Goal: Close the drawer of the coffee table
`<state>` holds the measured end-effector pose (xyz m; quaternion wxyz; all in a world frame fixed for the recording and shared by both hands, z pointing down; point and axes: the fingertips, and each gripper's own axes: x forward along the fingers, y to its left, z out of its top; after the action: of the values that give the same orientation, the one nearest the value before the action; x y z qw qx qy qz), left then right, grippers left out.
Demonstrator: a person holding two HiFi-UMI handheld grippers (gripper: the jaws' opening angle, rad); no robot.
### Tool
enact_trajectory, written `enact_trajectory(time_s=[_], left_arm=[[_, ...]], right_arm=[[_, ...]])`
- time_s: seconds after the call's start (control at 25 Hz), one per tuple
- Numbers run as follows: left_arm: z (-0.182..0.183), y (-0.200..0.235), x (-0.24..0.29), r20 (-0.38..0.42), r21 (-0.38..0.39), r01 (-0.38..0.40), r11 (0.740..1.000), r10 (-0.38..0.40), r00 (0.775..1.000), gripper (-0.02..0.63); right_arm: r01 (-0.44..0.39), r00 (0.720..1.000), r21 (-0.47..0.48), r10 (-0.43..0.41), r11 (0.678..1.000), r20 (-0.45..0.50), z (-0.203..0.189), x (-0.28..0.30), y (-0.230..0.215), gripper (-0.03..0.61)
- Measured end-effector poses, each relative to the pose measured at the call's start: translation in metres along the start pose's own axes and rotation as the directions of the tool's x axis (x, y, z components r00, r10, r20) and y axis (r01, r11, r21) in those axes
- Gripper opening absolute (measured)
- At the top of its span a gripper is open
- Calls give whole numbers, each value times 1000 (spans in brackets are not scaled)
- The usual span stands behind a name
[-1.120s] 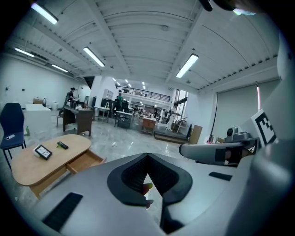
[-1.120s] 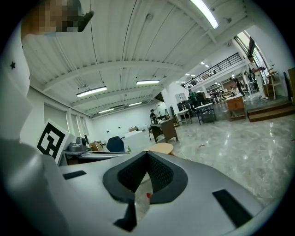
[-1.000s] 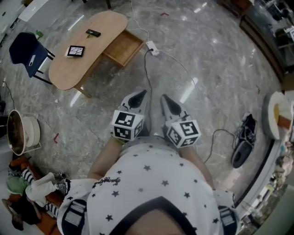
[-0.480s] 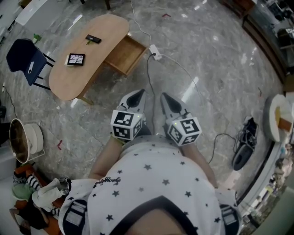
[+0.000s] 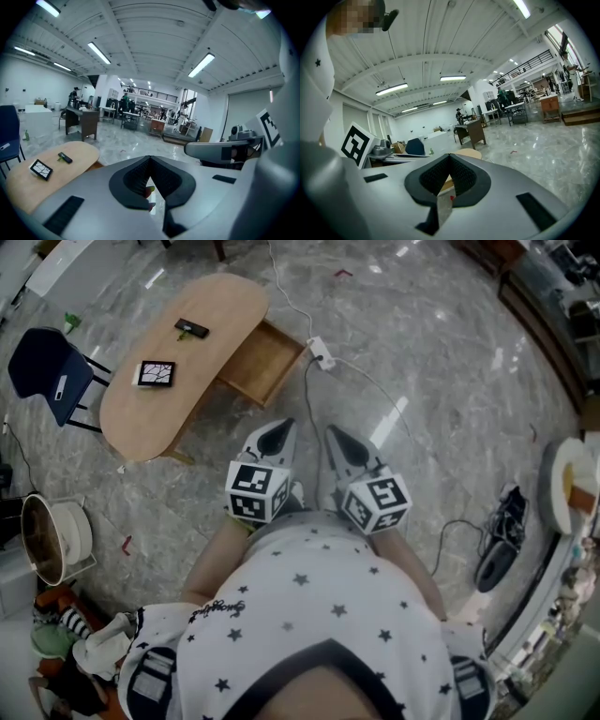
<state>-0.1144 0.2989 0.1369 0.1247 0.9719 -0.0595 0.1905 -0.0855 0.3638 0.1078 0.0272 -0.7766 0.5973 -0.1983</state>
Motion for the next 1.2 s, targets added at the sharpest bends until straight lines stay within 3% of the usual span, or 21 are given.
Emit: enact_trajectory(time_s=[0.92,1.2], left_arm=[[7,78,22,-14,-60,-129,990,128,992,8],[11,108,36,-4,-90,-231,969,232,973,8]], right_arm=[[-102,993,33,104,994,-51,6,79,-3,8],[-178,981,18,179,984,-72,14,115,-19,8]])
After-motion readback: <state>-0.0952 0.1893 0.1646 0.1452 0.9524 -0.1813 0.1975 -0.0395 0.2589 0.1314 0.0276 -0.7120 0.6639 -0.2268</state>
